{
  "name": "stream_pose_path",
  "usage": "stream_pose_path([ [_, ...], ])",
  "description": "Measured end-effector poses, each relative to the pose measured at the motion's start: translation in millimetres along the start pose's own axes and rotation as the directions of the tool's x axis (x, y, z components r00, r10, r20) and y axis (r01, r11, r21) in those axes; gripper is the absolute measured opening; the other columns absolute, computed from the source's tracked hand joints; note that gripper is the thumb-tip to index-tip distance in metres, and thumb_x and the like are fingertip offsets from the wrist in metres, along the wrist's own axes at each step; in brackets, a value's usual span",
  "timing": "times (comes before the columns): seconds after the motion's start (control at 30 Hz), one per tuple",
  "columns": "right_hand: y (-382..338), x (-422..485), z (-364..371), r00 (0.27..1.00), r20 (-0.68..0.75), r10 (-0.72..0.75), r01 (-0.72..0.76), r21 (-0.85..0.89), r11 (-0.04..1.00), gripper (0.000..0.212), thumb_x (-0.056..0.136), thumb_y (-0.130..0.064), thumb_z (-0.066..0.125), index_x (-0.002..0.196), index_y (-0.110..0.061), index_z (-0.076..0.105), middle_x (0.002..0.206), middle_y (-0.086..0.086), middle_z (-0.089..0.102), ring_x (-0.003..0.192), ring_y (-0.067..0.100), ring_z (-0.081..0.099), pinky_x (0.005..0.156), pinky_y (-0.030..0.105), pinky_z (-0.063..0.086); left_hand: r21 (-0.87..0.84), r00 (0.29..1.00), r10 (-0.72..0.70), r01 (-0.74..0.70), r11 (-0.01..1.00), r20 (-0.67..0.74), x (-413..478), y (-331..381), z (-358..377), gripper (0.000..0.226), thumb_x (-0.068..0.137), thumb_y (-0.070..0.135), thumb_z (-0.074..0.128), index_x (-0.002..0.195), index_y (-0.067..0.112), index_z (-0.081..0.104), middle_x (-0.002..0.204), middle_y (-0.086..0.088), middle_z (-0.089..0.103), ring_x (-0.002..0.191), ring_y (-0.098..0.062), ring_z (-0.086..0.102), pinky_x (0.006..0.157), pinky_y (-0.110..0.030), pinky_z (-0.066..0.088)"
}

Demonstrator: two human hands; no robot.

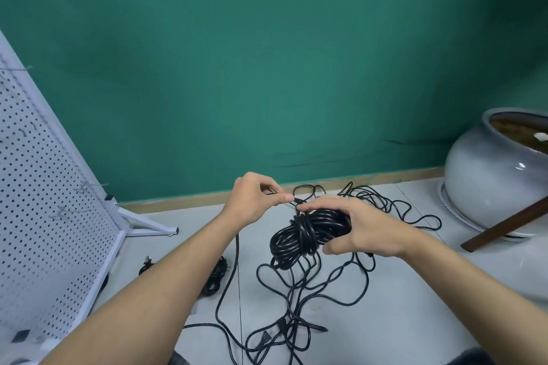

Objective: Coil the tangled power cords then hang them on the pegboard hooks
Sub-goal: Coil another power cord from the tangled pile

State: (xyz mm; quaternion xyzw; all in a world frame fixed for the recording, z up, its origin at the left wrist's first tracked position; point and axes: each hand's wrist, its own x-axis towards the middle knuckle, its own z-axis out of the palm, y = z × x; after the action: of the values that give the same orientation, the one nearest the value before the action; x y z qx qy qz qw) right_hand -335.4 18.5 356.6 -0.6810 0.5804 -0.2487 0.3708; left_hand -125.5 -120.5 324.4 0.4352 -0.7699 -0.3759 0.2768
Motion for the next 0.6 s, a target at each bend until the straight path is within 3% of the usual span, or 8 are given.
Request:
stream_pose_path([
  [0.1, 0.5, 0.2, -2.6, 1.0, -0.016, -0.024, 0.025, 0.062, 0.998, 0.068, 0.073, -0.011, 0.085, 0.131, -0.041, 0.067, 0.147, -0.02, 0.048, 0.135, 0.006, 0.052, 0.115, 0.033, 0.041, -0.035, 1.0, -0.018, 0.018, 0.999, 0.018, -0.9, -3.5, -1.3, 0.019, 0.084, 0.039, 0.084, 0.08, 0.02, 0.08, 0.059, 0.009, 0.066, 0.053, -0.002, 0.049, 0.058, -0.015, 0.041],
  [0.17, -1.7, -0.8, -5.7, 0.998, -0.063, -0.029, 0.038, 0.145, 0.989, 0.064, 0.077, 0.0, 0.082, 0.13, -0.034, 0.069, 0.143, -0.021, 0.057, 0.131, 0.006, 0.057, 0.11, 0.028, 0.045, -0.078, 0.998, -0.05, 0.052, 0.996, 0.037, 0.2, -10.1, -3.9, 0.013, 0.09, 0.035, 0.079, 0.089, 0.022, 0.079, 0.074, 0.001, 0.074, 0.064, -0.009, 0.062, 0.074, -0.026, 0.053],
  [0.23, -0.8, -1.7, -10.0, 0.991, -0.129, -0.036, 0.065, 0.229, 0.971, 0.062, 0.078, 0.003, 0.079, 0.131, -0.028, 0.068, 0.134, -0.012, 0.068, 0.125, 0.012, 0.063, 0.11, 0.03, 0.046, -0.108, 0.991, -0.089, 0.1, 0.989, 0.097, -0.3, -19.4, -7.4, 0.01, 0.096, 0.032, 0.073, 0.099, 0.023, 0.077, 0.086, -0.002, 0.078, 0.083, -0.016, 0.073, 0.089, -0.036, 0.055],
  [0.27, 1.8, -1.7, -12.2, 0.986, -0.163, -0.037, 0.081, 0.27, 0.959, 0.061, 0.077, 0.0, 0.077, 0.131, -0.027, 0.068, 0.131, -0.007, 0.07, 0.125, 0.016, 0.064, 0.112, 0.034, 0.045, -0.12, 0.983, -0.108, 0.126, 0.985, 0.146, -2.0, -22.9, -8.2, 0.012, 0.099, 0.03, 0.069, 0.104, 0.023, 0.076, 0.093, -0.004, 0.078, 0.089, -0.015, 0.074, 0.089, -0.032, 0.055],
  [0.37, 15.2, 1.7, -16.2, 0.967, -0.255, -0.022, 0.131, 0.421, 0.898, 0.059, 0.074, -0.005, 0.071, 0.13, -0.023, 0.07, 0.13, 0.004, 0.071, 0.126, 0.027, 0.063, 0.115, 0.042, 0.042, -0.126, 0.957, -0.155, 0.19, 0.974, 0.243, -7.9, -26.8, -4.6, 0.018, 0.107, 0.019, 0.055, 0.118, 0.016, 0.068, 0.101, -0.01, 0.077, 0.081, -0.005, 0.073, 0.065, -0.007, 0.045],
  [0.43, 20.2, 4.1, -15.6, 0.955, -0.295, 0.013, 0.163, 0.564, 0.809, 0.057, 0.073, -0.002, 0.07, 0.128, -0.017, 0.071, 0.126, 0.011, 0.072, 0.119, 0.027, 0.066, 0.107, 0.038, 0.047, -0.094, 0.959, -0.166, 0.191, 0.977, 0.23, -9.3, -29.0, 2.0, 0.021, 0.109, 0.014, 0.047, 0.118, 0.016, 0.067, 0.091, -0.011, 0.073, 0.081, -0.013, 0.074, 0.063, -0.012, 0.046],
  [0.53, 19.9, 8.0, -13.2, 0.93, -0.356, 0.09, 0.213, 0.722, 0.659, 0.053, 0.077, 0.007, 0.07, 0.128, -0.008, 0.069, 0.121, 0.014, 0.074, 0.109, 0.023, 0.068, 0.09, 0.026, 0.056, 0.024, 0.961, -0.166, 0.164, 0.986, 0.222, -8.4, -32.4, 15.3, 0.028, 0.11, 0.015, 0.04, 0.115, 0.019, 0.068, 0.077, -0.004, 0.063, 0.069, -0.021, 0.068, 0.076, -0.037, 0.055],
  [0.6, 20.5, 12.2, -10.0, 0.894, -0.421, 0.151, 0.237, 0.731, 0.64, 0.048, 0.084, 0.01, 0.069, 0.128, -0.009, 0.068, 0.12, 0.013, 0.075, 0.112, 0.028, 0.069, 0.096, 0.03, 0.056, 0.13, 0.953, -0.161, 0.131, 0.983, 0.255, -8.9, -29.2, 25.2, 0.03, 0.11, 0.017, 0.039, 0.118, 0.021, 0.068, 0.076, 0.0, 0.057, 0.065, -0.02, 0.056, 0.072, -0.034, 0.053],
])
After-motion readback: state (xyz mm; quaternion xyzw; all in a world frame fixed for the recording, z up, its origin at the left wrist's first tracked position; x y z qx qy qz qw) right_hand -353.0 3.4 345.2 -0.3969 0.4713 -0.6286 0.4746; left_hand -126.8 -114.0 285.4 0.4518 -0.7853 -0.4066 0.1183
